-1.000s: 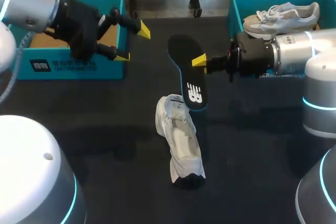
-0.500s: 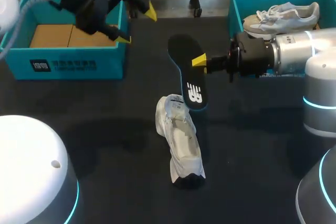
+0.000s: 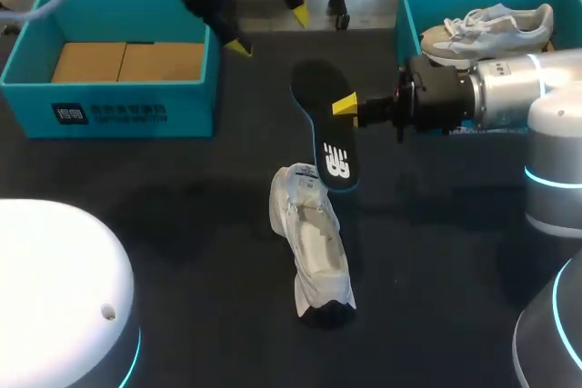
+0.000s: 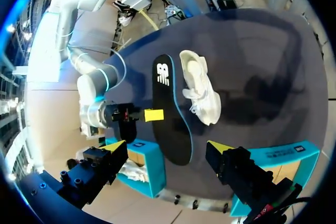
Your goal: Take the shoe out of the shoebox, open the shoe tongue, remove and reinsert the insole, then place the shoe into the shoebox
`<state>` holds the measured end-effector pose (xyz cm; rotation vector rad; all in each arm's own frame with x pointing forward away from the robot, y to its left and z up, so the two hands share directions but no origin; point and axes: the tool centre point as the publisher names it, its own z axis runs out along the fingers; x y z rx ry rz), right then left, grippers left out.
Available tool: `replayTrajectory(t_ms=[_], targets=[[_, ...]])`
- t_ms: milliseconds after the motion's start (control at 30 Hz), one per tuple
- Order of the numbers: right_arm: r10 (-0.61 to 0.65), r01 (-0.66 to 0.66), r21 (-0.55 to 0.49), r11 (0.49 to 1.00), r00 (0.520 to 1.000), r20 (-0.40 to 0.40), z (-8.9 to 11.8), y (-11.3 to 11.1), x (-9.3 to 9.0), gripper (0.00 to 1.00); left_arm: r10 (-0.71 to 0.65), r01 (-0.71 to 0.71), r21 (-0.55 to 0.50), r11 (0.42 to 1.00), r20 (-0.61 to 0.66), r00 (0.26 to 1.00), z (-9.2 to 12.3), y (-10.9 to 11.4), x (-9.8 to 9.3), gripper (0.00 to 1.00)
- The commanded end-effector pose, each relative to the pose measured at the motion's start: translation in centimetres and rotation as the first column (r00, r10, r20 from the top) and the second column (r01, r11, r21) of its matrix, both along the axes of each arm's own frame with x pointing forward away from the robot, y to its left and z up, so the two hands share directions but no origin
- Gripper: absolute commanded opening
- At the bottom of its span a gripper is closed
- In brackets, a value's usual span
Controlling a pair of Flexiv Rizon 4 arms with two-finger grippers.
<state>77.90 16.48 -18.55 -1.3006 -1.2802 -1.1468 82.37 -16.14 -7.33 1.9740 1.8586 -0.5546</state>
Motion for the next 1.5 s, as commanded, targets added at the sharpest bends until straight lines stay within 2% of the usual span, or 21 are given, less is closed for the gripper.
replayTrajectory(t_ms=[33, 367, 600, 900, 1067, 1167, 1300, 1500], targets=[[-0.003, 0.003, -0.001, 1.0, 1.0, 0.001, 0.0, 0.1, -0.1, 0.0, -0.019, 0.022, 0.278, 0.96, -0.013, 1.0, 0.2, -1.4, 0.7, 1.0], [-0.003, 0.003, -0.001, 1.0, 1.0, 0.001, 0.0, 0.1, -0.1, 0.0, 0.0, 0.011, 0.4, 0.916, -0.028, 1.0, 0.1, -4.1, 1.2, 1.0], [-0.003, 0.003, -0.001, 1.0, 1.0, 0.001, 0.0, 0.1, -0.1, 0.0, 0.051, -0.022, 0.476, 0.879, -0.048, 0.998, -0.3, -5.1, 1.6, 1.0], [-0.003, 0.003, -0.001, 1.0, 1.0, 0.001, 0.0, 0.1, -0.1, 0.0, 0.183, -0.124, 0.469, 0.875, -0.082, 0.98, -0.7, -4.8, 2.3, 1.0], [-0.003, 0.003, -0.001, 1.0, 1.0, 0.001, 0.0, 0.1, -0.1, 0.0, 0.251, -0.189, 0.387, 0.903, -0.114, 0.961, -0.4, -3.4, 2.5, 1.0], [-0.003, 0.003, -0.001, 1.0, 1.0, 0.001, 0.0, 0.1, -0.1, 0.0, 0.261, -0.218, 0.256, 0.942, -0.147, 0.954, 0.3, -2.2, 2.3, 1.0], [-0.003, 0.003, -0.001, 1.0, 1.0, 0.001, 0.0, 0.1, -0.1, 0.0, 0.252, -0.252, 0.023, 0.968, -0.174, 0.952, 1.4, -0.4, 1.5, 1.0], [-0.003, 0.003, -0.001, 1.0, 1.0, 0.001, 0.0, 0.1, -0.1, 0.0, 0.265, -0.306, -0.214, 0.928, -0.198, 0.944, 0.9, 1.7, -0.4, 1.0]])
